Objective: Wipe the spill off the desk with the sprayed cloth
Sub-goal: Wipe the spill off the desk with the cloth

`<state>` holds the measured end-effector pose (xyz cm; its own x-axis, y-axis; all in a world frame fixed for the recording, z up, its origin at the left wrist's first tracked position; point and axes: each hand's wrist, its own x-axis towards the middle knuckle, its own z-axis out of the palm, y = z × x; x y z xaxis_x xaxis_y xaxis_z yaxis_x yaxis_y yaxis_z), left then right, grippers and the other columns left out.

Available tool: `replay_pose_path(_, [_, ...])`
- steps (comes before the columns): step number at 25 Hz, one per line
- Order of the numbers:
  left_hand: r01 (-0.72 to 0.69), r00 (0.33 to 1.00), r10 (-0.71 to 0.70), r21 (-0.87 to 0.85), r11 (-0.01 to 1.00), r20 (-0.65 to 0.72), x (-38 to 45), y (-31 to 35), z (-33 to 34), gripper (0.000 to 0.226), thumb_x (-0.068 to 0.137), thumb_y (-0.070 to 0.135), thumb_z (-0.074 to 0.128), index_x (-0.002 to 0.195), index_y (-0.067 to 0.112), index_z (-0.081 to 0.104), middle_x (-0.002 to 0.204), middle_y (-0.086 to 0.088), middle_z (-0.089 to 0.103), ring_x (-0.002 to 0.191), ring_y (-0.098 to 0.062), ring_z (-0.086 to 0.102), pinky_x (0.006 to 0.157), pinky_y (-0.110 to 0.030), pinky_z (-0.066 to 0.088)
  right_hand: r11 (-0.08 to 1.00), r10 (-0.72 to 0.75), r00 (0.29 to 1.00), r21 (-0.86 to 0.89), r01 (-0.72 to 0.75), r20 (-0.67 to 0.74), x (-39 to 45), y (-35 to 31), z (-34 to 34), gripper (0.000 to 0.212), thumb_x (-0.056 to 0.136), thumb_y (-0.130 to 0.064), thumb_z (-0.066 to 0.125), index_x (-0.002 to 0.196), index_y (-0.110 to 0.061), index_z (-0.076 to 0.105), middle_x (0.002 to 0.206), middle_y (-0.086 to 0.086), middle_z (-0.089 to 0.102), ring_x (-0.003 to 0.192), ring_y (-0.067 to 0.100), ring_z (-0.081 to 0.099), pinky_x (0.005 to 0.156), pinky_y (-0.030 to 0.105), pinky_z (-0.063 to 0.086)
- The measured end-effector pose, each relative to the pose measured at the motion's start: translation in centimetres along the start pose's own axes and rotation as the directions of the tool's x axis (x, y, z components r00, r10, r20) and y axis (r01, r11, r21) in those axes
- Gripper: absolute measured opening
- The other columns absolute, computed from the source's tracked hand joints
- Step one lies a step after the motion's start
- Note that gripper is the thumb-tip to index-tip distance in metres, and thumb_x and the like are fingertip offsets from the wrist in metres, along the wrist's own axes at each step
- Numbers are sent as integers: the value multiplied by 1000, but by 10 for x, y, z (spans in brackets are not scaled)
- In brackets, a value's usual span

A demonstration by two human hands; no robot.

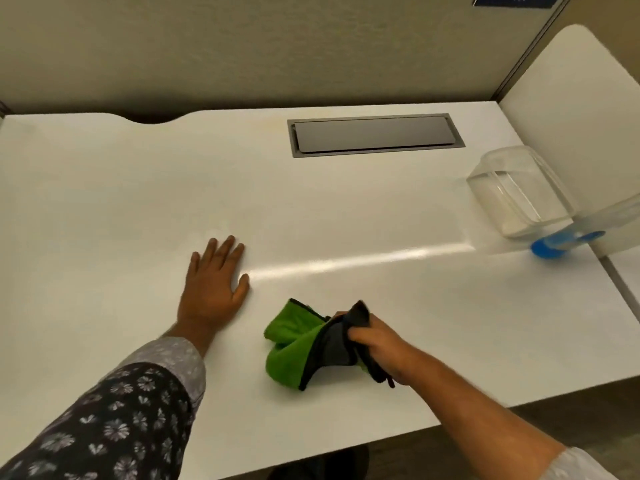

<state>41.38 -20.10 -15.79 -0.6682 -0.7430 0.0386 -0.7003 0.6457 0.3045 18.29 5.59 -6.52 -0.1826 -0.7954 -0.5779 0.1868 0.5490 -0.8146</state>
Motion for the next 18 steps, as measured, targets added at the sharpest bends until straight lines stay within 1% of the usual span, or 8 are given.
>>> replay_pose_path(2, [-5, 1000, 5, 1, 1000, 20, 0, -1, -2, 70, 101, 51, 39, 166, 27, 33, 176, 0, 28, 165, -26, 17, 131, -54, 12, 955, 149, 980, 276, -109, -129, -4, -4, 0, 21, 95, -20, 62, 112, -17, 75, 100, 7, 84, 88, 20, 80, 76, 30, 65])
replay_pose_path(5, [-22, 999, 22, 1, 1000, 40, -2, 0, -5, 67, 103, 50, 34, 167, 31, 31, 178, 4, 23, 165, -18, 15, 132, -53, 7, 825, 308, 933, 541, -165, -185, -4, -9, 8, 37, 103, -33, 56, 107, -9, 84, 109, 21, 82, 88, 33, 82, 70, 38, 67])
replay_pose_path(7, [-23, 998, 23, 3, 1000, 62, -2, 5, -7, 66, 104, 49, 31, 168, 33, 29, 178, 6, 21, 165, -16, 12, 132, -54, 6, 774, 302, 935, 620, -128, -185, -1, -15, 16, 40, 100, -36, 57, 103, -10, 87, 112, 21, 82, 89, 35, 82, 70, 41, 68])
replay_pose_path(10, [2, 996, 1, -24, 1000, 90, -3, 9, -13, 64, 107, 42, 34, 168, 27, 29, 178, 3, 21, 166, -20, 11, 133, -52, 4, 717, 256, 954, 693, -79, -157, 2, -22, 27, 40, 88, -39, 65, 108, -12, 86, 113, 19, 82, 92, 35, 82, 70, 42, 68])
replay_pose_path(12, [40, 996, -29, -135, 990, 78, -5, 14, -17, 60, 110, 33, 44, 168, 20, 31, 177, -1, 24, 166, -22, 12, 134, -49, 4, 678, 241, 959, 732, -58, -147, 7, -23, 29, 44, 85, -39, 68, 114, -10, 84, 115, 20, 81, 95, 36, 81, 76, 44, 68])
replay_pose_path(15, [39, 999, -42, -367, 929, -1, -14, 34, -22, 50, 106, 15, 60, 155, 9, 52, 168, -10, 42, 162, -28, 24, 132, -51, 16, 628, 242, 959, 777, -40, -146, 17, -25, 25, 44, 101, -37, 57, 128, -8, 76, 119, 21, 79, 102, 38, 77, 89, 48, 63])
replay_pose_path(17, [18, 993, -78, -551, 834, -84, -27, 59, -23, 39, 105, 11, 60, 143, 5, 64, 156, -10, 57, 154, -27, 39, 126, -45, 32, 594, 218, 970, 803, -43, -110, 23, -28, 22, 44, 105, -38, 52, 128, -8, 76, 117, 20, 80, 100, 38, 79, 83, 48, 67])
replay_pose_path(18, [53, 989, -134, -671, 739, -69, -32, 74, -25, 37, 104, 13, 59, 139, 5, 66, 150, -9, 63, 148, -26, 49, 121, -43, 40, 583, 196, 977, 811, -43, -89, 26, -31, 20, 45, 105, -39, 51, 127, -9, 76, 118, 20, 80, 99, 38, 80, 82, 49, 67])
